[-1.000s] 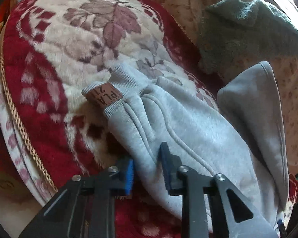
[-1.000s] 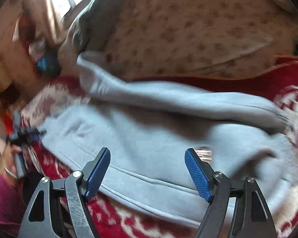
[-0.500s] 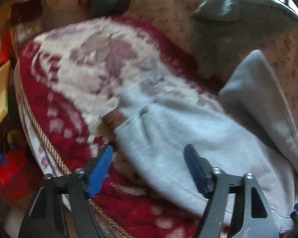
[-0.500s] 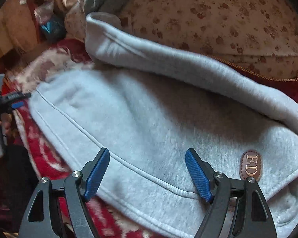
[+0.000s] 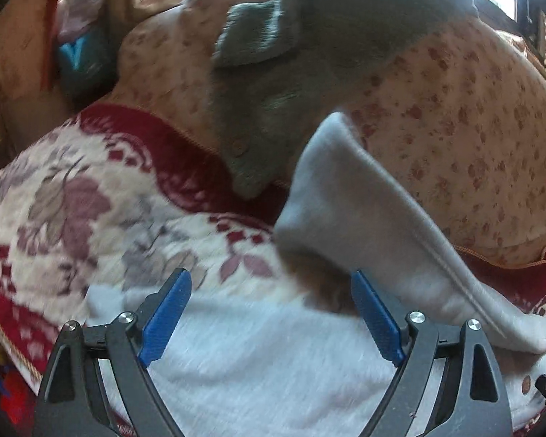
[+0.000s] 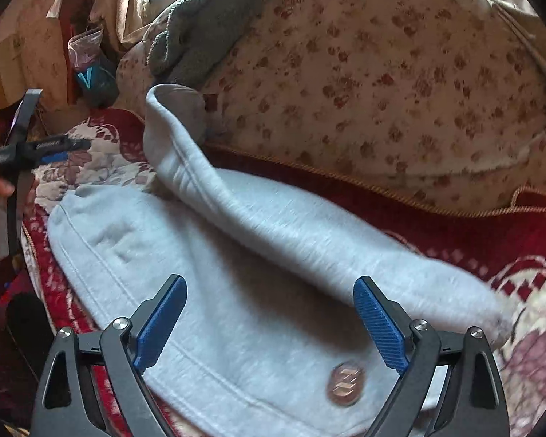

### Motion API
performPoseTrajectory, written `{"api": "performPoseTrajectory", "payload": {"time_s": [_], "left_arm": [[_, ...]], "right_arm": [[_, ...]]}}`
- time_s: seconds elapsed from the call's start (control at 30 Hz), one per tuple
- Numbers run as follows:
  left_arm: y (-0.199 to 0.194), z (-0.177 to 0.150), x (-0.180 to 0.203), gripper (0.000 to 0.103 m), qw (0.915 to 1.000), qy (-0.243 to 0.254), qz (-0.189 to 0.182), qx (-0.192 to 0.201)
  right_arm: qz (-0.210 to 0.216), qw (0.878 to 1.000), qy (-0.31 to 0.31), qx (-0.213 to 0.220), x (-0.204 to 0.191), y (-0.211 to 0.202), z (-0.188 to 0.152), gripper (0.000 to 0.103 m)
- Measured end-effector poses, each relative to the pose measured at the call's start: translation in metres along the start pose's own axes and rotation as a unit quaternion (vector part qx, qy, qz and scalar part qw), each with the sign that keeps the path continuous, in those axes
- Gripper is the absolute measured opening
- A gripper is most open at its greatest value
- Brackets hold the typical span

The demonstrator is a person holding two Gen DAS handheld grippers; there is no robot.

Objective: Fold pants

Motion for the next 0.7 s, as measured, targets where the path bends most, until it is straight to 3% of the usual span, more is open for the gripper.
{"api": "performPoseTrajectory", "payload": {"time_s": [0.4,0.7], "left_arm": [[0.041,0.046,0.039,0.089,0.9985,0.049,0.011,0.023],[0.078,0.081,0.053,0.089,0.9971,0.069,0.027,0.017]], "right_arm": [[-0.005,1.0,-0.03,-0.006,0.011,0.029,0.008,0.096],[0.005,0.999,-0.049,-0.011,0.017,0.047,0.007,0.096]]}}
Point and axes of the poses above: each gripper's, at about its wrist camera, not at the fingertips, and y roughly the way its jaws point, x to its right, z to its top, the point moved 4 cm from there along y, roughly the way its jaws point, and after that the axes turned 10 degrees about x, right-handed, at the moved point
